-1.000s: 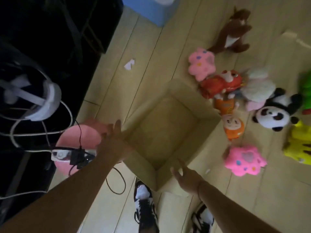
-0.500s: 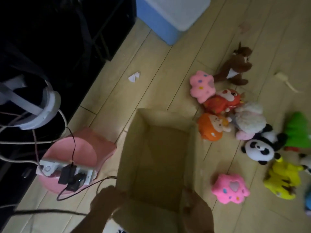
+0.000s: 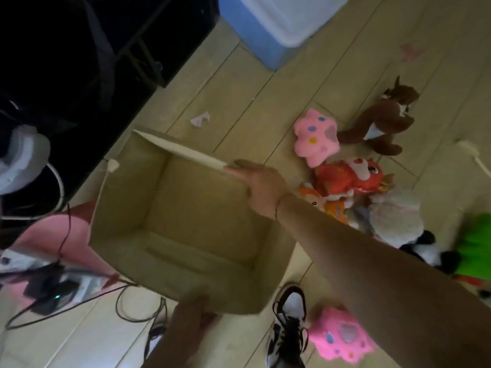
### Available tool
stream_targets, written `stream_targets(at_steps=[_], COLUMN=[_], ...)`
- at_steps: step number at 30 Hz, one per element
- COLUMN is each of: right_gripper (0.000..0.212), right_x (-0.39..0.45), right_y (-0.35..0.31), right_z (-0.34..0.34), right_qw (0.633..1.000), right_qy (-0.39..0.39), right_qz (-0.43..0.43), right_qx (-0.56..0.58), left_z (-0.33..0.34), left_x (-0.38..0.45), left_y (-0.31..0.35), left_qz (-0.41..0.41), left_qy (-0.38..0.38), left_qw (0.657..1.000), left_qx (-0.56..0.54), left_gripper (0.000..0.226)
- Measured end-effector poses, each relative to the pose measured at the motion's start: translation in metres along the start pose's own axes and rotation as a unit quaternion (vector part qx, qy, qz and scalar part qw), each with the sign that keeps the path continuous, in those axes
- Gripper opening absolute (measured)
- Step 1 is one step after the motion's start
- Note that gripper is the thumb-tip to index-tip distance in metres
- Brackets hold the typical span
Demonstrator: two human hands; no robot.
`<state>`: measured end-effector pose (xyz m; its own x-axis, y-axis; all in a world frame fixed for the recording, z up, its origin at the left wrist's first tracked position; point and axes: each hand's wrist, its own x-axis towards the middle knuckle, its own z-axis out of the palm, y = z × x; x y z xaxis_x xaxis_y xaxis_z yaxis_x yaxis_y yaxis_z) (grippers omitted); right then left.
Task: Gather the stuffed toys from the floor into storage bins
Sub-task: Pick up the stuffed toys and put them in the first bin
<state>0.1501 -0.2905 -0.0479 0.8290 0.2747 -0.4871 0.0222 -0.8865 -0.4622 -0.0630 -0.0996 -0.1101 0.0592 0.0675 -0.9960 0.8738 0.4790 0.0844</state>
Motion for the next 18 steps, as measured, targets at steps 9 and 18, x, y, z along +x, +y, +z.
stream_targets(at_steps=[9, 18], right_gripper=[0.038, 0.133], right_x=[-0.064, -0.034], right_y=[0.155, 0.244], right_z=[-0.009, 0.124], right_qw=[0.938, 0.957], right_qy=[0.152, -0.161], right_qz=[0.236, 0.219], right_qx=[0.205, -0.101], left_z=[0.131, 0.169], left_x=[0.024, 0.043], left_y=[0.038, 0.01], left_qz=[0.073, 0.108], left_qy=[-0.043, -0.225], left_qw=[0.978, 0.893], left_qx=[-0.191, 0.375], left_gripper=[0.018, 0.06])
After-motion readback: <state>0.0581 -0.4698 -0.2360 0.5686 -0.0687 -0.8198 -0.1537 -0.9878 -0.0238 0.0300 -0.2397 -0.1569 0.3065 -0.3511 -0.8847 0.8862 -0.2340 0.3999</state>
